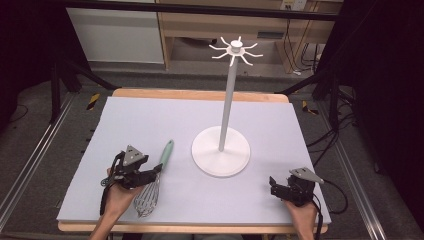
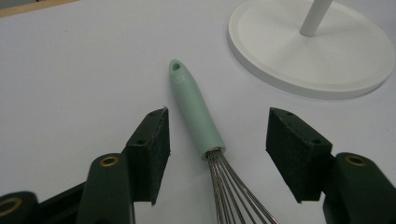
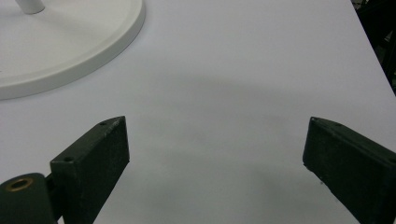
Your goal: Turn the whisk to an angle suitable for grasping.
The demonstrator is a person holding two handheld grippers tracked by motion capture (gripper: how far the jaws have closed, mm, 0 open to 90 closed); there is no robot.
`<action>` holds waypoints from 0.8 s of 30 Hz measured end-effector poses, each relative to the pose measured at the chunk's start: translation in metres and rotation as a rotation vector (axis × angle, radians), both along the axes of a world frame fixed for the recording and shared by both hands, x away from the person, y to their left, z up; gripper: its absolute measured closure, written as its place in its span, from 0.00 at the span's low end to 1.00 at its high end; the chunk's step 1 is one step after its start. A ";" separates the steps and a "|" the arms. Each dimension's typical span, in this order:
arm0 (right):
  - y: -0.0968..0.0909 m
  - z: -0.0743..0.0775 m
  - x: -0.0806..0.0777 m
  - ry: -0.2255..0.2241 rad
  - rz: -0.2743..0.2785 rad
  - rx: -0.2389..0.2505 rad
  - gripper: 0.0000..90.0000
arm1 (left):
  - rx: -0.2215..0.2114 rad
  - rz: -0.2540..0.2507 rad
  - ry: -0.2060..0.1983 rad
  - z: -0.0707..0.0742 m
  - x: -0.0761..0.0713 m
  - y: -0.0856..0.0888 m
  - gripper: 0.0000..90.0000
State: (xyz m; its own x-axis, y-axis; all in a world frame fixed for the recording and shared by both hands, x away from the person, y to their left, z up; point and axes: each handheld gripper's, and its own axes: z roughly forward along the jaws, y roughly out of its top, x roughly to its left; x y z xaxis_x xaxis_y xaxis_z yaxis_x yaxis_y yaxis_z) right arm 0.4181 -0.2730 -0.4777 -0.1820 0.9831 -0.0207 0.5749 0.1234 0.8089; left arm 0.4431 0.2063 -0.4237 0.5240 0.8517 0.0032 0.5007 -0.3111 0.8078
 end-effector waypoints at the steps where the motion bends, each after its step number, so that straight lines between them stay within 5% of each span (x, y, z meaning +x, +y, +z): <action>1: 0.000 0.000 0.000 0.000 0.000 0.000 0.09 | -0.003 0.000 0.004 0.000 0.000 0.000 0.44; 24: -0.001 0.000 0.001 0.007 -0.006 0.002 0.09 | 0.043 0.026 0.114 -0.003 0.037 -0.010 0.43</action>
